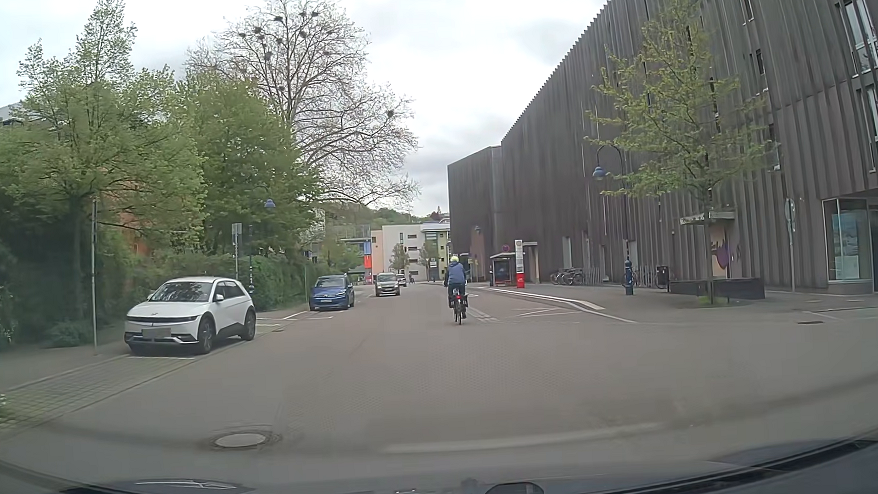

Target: Follow the waypoints while adhering to traffic rules and regulations

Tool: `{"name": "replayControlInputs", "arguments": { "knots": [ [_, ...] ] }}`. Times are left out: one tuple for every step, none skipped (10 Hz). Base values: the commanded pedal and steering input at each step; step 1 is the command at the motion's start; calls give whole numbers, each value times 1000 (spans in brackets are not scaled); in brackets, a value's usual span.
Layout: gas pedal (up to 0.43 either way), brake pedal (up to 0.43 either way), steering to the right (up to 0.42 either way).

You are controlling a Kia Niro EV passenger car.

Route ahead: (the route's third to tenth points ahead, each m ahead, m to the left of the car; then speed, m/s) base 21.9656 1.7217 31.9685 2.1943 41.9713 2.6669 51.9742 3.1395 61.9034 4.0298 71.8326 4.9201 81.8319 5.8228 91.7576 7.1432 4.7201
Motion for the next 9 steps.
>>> {"name": "replayControlInputs", "arguments": {
  "knots": [
    [110,0,3],
    [138,0,3],
    [138,0,3],
    [150,0,3],
    [150,0,3],
    [157,0,3],
    [169,0,1],
    [177,0,-2],
    [177,0,-6]
  ]
}}
